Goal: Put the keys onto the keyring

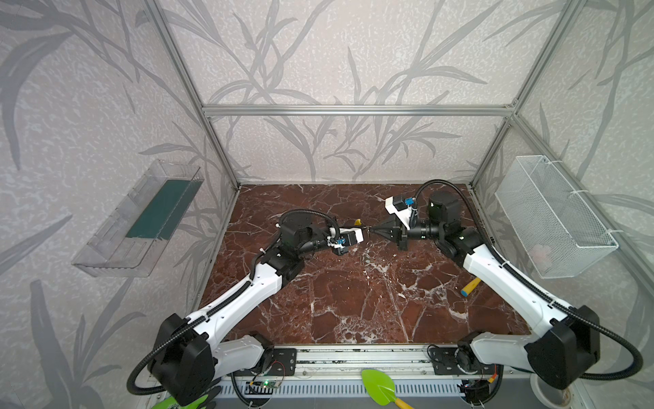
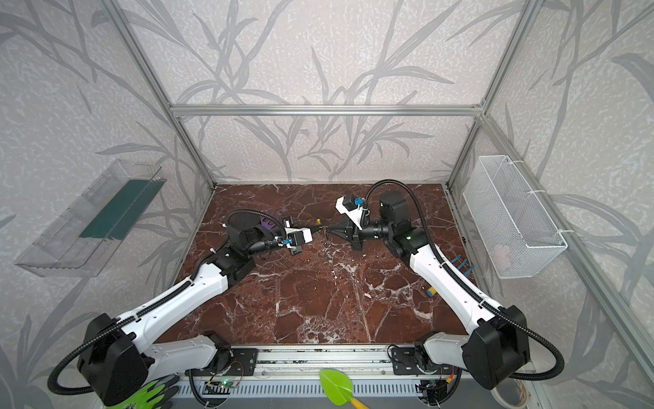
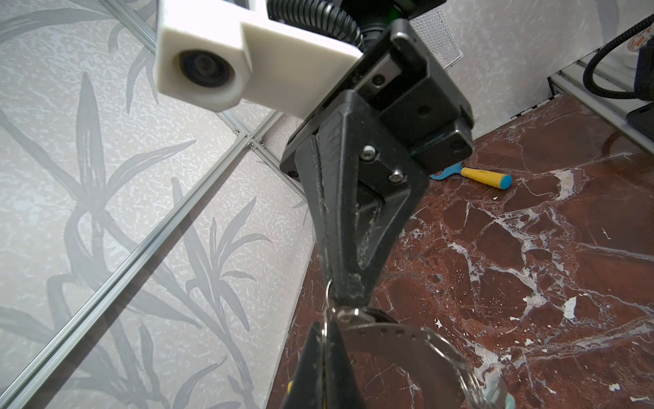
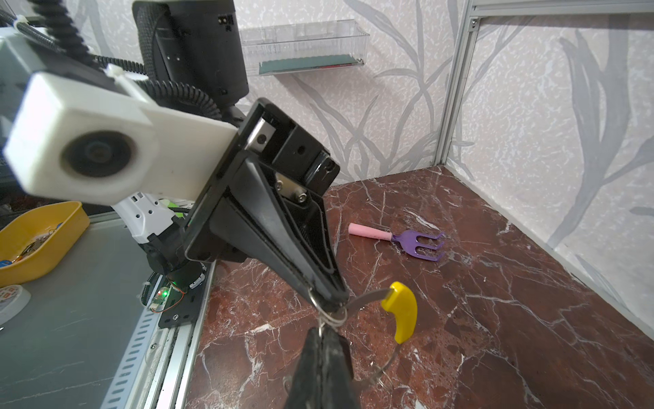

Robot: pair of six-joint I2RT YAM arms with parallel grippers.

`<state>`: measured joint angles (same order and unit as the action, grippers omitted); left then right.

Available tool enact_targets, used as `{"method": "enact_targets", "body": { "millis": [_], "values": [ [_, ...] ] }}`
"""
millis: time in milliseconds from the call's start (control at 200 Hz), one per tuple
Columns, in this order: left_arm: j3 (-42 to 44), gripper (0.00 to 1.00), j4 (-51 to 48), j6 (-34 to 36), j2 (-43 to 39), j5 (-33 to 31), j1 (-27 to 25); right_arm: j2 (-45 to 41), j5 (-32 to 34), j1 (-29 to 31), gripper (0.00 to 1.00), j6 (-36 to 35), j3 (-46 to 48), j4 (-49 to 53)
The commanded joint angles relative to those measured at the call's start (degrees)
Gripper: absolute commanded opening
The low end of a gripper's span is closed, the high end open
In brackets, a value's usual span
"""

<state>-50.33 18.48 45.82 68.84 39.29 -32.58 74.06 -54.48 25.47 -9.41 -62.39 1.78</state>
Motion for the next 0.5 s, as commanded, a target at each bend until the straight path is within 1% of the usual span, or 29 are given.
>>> {"method": "enact_targets", "body": {
  "millis": [0, 95, 170, 255, 495],
  "values": [
    [-0.4, 0.0, -0.4, 2.6, -1.6, 0.8, -0.6, 0.7, 0.7, -0.6, 0.0, 2.1, 0.1, -2.3],
    [-0.3, 0.0, -0.7, 4.0, -1.8, 0.8, -0.7, 1.2, -0.2, -1.5, 0.0, 5.1, 0.4, -4.6],
    [-0.3, 0.0, -0.5, 4.2, -1.9, 0.9, -0.7, 1.8, -0.7, -1.6, 0.0, 4.4, -0.5, -2.6],
    [-0.3, 0.0, 0.6, 3.0, -1.8, 1.4, -0.7, 2.6, -1.0, -1.6, 0.0, 3.9, -1.4, -0.5],
    [-0.3, 0.0, 3.9, -0.9, -1.9, 2.8, -0.7, 4.3, -3.7, -2.0, 0.0, 4.4, -2.4, 1.5]
  ]
}}
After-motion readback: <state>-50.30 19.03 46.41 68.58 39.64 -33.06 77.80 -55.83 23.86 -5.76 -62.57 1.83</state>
